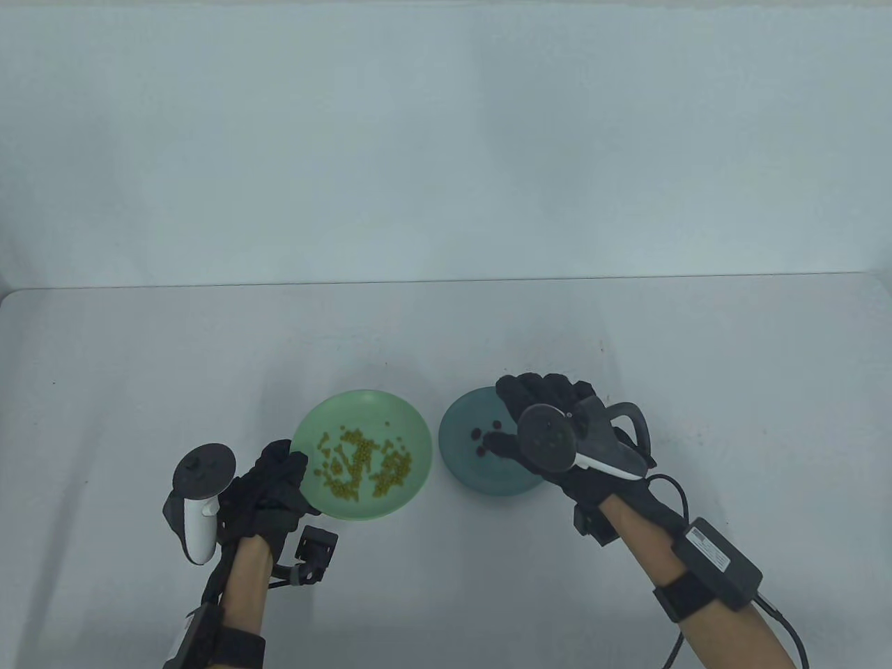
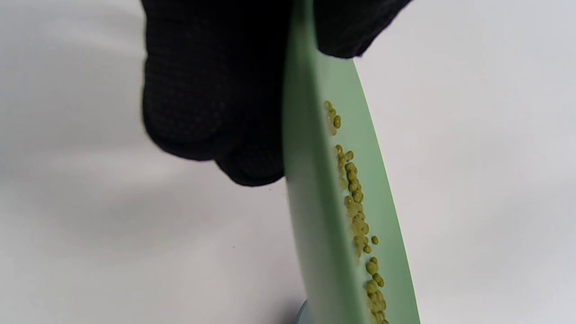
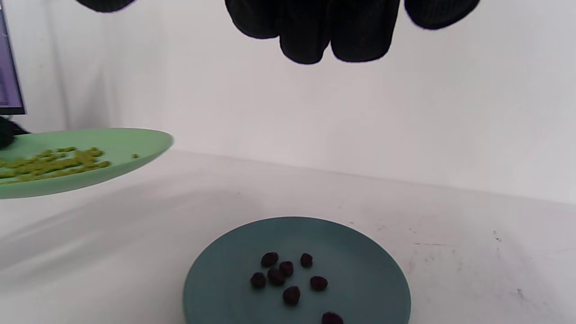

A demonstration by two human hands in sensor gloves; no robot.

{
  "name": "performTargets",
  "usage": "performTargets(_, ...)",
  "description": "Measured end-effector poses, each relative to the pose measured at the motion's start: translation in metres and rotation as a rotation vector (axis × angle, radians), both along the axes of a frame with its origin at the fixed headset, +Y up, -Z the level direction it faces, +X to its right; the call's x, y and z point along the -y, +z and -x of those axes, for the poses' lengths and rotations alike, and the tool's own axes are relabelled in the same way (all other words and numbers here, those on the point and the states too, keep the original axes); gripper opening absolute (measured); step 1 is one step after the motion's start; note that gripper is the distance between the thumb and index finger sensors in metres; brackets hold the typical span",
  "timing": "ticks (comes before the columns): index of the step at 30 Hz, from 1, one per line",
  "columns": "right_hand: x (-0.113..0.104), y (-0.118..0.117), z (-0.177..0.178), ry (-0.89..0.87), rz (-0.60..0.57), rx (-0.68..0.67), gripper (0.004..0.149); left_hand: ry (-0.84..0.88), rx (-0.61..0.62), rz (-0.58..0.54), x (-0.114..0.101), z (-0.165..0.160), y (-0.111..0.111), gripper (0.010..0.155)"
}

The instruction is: Pick cranberries with hand pinch into plate

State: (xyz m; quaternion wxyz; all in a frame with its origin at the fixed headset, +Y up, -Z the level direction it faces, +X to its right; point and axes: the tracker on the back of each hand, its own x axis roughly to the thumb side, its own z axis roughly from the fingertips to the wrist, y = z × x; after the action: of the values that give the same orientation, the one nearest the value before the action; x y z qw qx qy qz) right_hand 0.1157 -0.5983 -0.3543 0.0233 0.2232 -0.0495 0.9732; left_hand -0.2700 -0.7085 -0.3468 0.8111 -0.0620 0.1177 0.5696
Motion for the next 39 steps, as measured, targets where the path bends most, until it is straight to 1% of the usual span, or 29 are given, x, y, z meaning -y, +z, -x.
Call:
performTargets(3, 0.008, 0.021, -0.006, -0.055, -0.005, -0.039, 0.087, 0.009, -0.003, -0.001, 0.000, 0.001, 0.000, 0.052)
performTargets(7, 0.024, 0.036, -0.011, -0.050, 0.006, -0.055, 0.090, 0.008, -0.007, 0.005, 0.001, 0.001, 0.001, 0.052)
performTargets(13, 0.051, 0.045, -0.019, -0.039, 0.025, -0.055, 0.092, 0.006, -0.011, 0.010, 0.001, 0.002, 0.002, 0.052)
performTargets(16, 0.059, 0.045, -0.021, -0.034, 0.022, -0.050, 0.093, 0.005, -0.013, 0.016, 0.002, 0.002, 0.002, 0.052)
performTargets(23, 0.064, 0.047, -0.025, -0.014, 0.011, -0.046, 0.093, 0.010, -0.024, 0.023, 0.002, 0.003, 0.003, 0.052)
performTargets(31, 0.062, 0.048, -0.027, -0.029, 0.004, -0.045, 0.093, 0.001, -0.046, 0.048, 0.001, 0.005, 0.002, 0.052)
performTargets(36, 0.060, 0.048, -0.030, -0.045, 0.004, -0.047, 0.093, -0.003, -0.081, 0.095, 0.004, 0.009, -0.003, 0.051)
performTargets(39, 0.061, 0.048, -0.031, -0.047, 0.010, -0.044, 0.093, -0.008, -0.101, 0.115, 0.005, 0.011, -0.010, 0.051)
